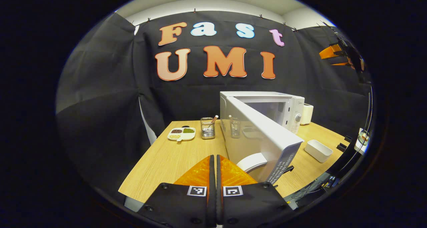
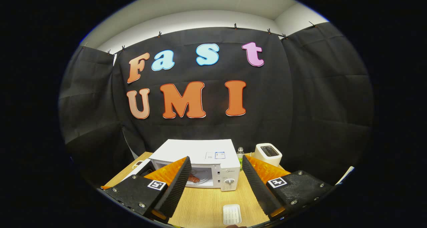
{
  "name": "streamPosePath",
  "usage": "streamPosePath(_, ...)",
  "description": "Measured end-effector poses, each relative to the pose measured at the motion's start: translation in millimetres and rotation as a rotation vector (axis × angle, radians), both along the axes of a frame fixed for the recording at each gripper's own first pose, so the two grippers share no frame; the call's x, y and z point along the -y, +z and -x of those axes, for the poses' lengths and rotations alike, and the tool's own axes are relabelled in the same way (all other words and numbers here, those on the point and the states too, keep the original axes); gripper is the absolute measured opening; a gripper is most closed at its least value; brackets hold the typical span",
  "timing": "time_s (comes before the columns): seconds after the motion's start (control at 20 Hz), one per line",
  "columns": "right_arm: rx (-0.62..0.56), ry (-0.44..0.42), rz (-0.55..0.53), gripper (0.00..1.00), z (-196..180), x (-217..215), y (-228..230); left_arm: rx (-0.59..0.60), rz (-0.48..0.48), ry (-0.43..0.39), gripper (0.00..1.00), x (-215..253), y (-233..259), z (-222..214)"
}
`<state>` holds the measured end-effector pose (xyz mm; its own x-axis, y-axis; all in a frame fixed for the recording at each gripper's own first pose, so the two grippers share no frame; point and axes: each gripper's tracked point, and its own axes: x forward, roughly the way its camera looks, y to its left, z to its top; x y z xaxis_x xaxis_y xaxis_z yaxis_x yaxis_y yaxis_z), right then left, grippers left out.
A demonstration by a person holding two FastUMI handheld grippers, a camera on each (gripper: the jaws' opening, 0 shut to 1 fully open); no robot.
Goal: Open the microwave oven with the left hand, put the food in, and close the microwave oven.
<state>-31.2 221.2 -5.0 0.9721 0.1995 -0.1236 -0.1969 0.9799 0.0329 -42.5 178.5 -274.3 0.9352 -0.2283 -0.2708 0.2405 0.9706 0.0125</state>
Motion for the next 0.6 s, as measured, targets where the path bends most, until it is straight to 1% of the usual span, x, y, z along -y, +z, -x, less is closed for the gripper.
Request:
streamPosePath(0.15,-0.005,-0.021,-0.011,0.95,-1,12,-2,-0.013,0.026,-0.056,0.04,28,2,2)
streamPosePath(0.4,0.003,-0.055,-0.025,0.95,1,30,-3,-0.031,0.014,-0.169,0.04,76,-2,7)
streamPosePath(0.6,0.001,-0.095,-0.016,0.95,4,52,-5,-0.031,0.019,-0.239,0.04,106,2,5)
